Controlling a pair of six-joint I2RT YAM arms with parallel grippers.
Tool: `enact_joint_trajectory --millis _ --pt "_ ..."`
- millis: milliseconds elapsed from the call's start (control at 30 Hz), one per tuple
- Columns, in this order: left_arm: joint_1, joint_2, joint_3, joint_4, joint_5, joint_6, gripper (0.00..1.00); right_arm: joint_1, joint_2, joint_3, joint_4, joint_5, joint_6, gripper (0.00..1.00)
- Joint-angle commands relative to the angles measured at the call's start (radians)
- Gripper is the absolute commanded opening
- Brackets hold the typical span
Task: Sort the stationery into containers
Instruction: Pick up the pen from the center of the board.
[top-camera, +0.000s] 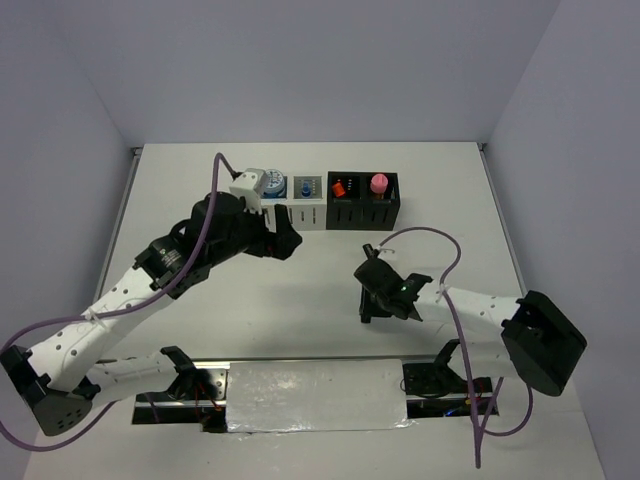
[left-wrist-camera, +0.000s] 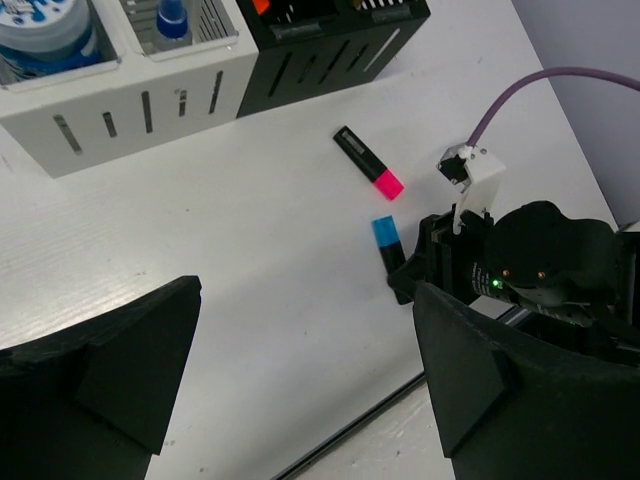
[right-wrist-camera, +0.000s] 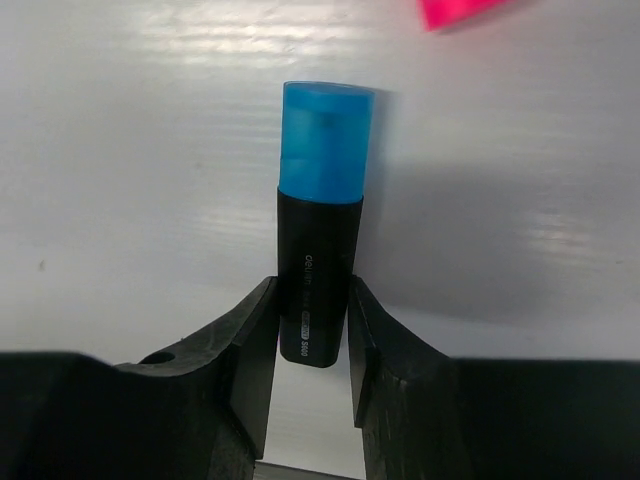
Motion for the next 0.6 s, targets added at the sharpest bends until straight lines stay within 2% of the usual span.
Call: enact_joint_trajectory --millis 0,133,233,400,467,567 --pt "-0.003 -0.040 -0.055 0.083 0.082 -0.007 0.99 0.087 -0.004 -0.081 -0.025 -0.011 0.094 0.00" --pt "-0.004 -0.101 -0.165 0.221 0.173 -0.076 0.99 0.211 -0.230 -0.017 -0.121 0.126 0.166 0.00" --pt "-0.004 -0.116 -0.240 0.338 0.227 -0.174 0.99 0.301 -0.362 0.014 -0.091 0.149 0.135 0.00" --pt "-0.007 -0.100 -0.351 0.597 0.332 -0.357 0.99 0.374 -0.452 0.020 0.140 0.126 -0.030 0.00" --pt "-0.017 -0.080 -0.360 0.625 0.336 -0.401 0.99 0.392 -0.462 0.042 0.194 0.127 -0.075 0.00" --pt "-0.041 -0.038 -0.327 0.585 0.290 -0.401 0.99 0.440 -0.459 0.089 0.219 0.166 -0.129 0.00"
